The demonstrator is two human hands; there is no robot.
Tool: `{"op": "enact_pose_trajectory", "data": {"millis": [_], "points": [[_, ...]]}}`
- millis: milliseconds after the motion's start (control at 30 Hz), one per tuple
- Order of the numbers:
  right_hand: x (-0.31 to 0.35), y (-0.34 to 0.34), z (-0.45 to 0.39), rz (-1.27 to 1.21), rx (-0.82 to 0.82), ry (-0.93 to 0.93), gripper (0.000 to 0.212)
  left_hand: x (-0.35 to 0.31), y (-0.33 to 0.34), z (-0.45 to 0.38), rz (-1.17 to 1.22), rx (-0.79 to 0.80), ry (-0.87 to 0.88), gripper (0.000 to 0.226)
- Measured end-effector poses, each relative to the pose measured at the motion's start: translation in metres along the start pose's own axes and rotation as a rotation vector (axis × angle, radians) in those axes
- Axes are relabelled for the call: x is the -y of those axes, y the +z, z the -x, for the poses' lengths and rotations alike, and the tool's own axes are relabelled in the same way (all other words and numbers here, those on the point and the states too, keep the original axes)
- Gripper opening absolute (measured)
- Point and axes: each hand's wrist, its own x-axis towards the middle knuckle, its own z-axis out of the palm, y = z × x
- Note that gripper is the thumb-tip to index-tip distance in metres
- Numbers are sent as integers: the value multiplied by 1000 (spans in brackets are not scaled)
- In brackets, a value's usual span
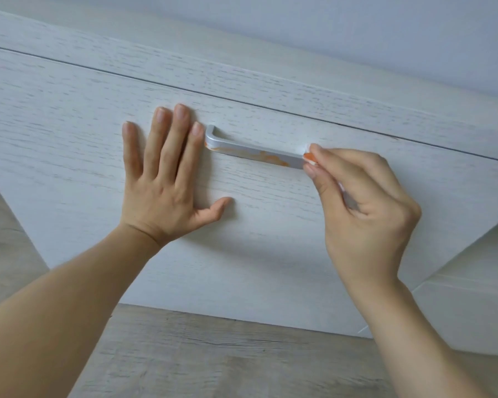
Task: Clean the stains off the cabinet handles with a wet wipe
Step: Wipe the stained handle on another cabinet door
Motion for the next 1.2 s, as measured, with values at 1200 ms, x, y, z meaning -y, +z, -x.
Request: {"op": "enact_pose_trajectory", "data": {"millis": [1200], "points": [[-5,-2,9,82,-7,-129,12,0,3,2,-24,-15,-1,95]]}}
